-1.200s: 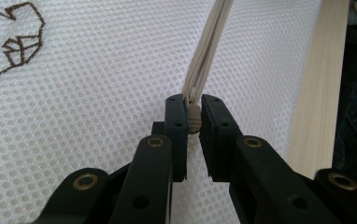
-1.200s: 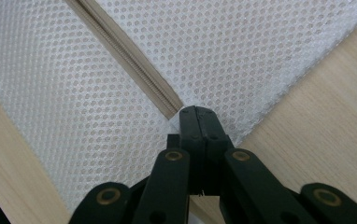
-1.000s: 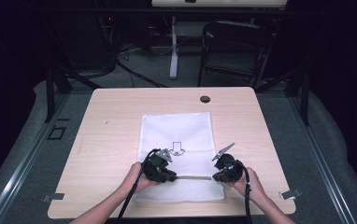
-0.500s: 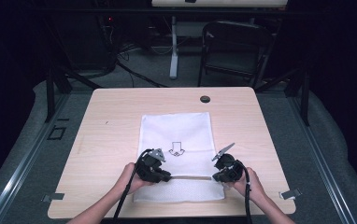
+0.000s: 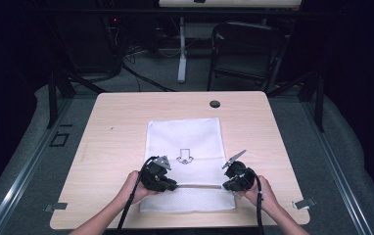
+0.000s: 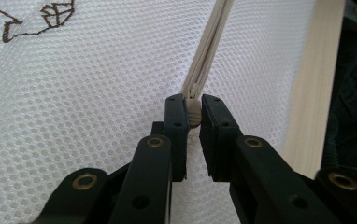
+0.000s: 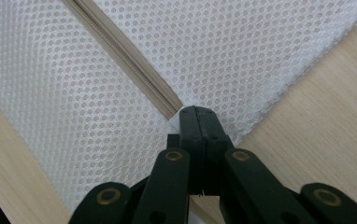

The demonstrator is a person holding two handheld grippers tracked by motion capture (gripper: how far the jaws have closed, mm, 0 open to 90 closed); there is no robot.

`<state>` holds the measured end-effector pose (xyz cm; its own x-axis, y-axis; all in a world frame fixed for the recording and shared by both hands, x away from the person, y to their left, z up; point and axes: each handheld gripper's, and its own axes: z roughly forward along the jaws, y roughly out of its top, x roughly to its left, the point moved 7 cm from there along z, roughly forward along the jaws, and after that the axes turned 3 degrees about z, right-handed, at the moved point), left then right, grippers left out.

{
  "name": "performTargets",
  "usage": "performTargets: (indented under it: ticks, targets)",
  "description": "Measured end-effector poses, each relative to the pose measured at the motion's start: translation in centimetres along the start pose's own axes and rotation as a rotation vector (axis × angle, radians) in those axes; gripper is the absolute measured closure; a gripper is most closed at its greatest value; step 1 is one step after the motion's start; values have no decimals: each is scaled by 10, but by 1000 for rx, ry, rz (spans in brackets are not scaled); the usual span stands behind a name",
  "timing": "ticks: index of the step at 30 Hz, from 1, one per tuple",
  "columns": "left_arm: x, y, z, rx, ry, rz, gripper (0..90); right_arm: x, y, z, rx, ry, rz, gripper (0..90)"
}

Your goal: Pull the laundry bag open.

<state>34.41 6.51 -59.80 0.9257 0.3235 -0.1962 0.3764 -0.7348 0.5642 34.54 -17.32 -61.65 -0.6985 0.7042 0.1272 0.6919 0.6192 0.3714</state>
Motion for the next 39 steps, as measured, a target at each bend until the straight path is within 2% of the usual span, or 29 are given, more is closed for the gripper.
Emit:
performTargets:
  ticks: [6, 7, 8, 23, 25, 27, 30, 31, 33, 34, 36, 37, 38, 39]
  targets:
    - [3, -5, -6, 3, 16, -10, 813, 0, 0, 0, 3, 0, -1, 900]
    - [4, -6, -6, -2, 10, -11, 813, 0, 0, 1, -8, 10, 2, 900]
    - [4, -7, -7, -1, 10, -15, 813, 0, 0, 0, 8, 0, -4, 900]
    - [3, -7, -9, -9, -1, -10, 812, 0, 0, 0, 6, 1, -4, 900]
    - [4, -7, -10, 5, 23, -4, 813, 0, 0, 0, 6, 0, -4, 900]
    - [4, -8, -12, -13, 4, -18, 812, -1, 0, 0, 6, 1, -3, 900]
    - [4, -9, -12, -1, 17, -8, 812, -1, 0, 0, 8, -1, -4, 900]
    - [3, -9, -12, -11, -4, -18, 813, -1, 0, 0, 7, 0, -4, 900]
    - [5, -11, -15, -5, 16, -21, 812, -1, 0, 0, 8, -2, -5, 900]
    - [5, -11, -15, -18, -8, -26, 813, -1, 0, 0, 7, 0, -4, 900]
    - [6, -14, -17, -1, 25, -18, 813, -1, 0, 0, 8, 0, -5, 900]
    - [5, -14, -18, -17, 4, -32, 813, -1, 0, 0, 7, 0, -4, 900]
    - [5, -14, -18, -11, 4, -27, 813, -1, 0, 0, 9, -2, -6, 900]
    - [5, -15, -18, -2, 22, -17, 812, -1, 0, 0, 9, -2, -5, 900]
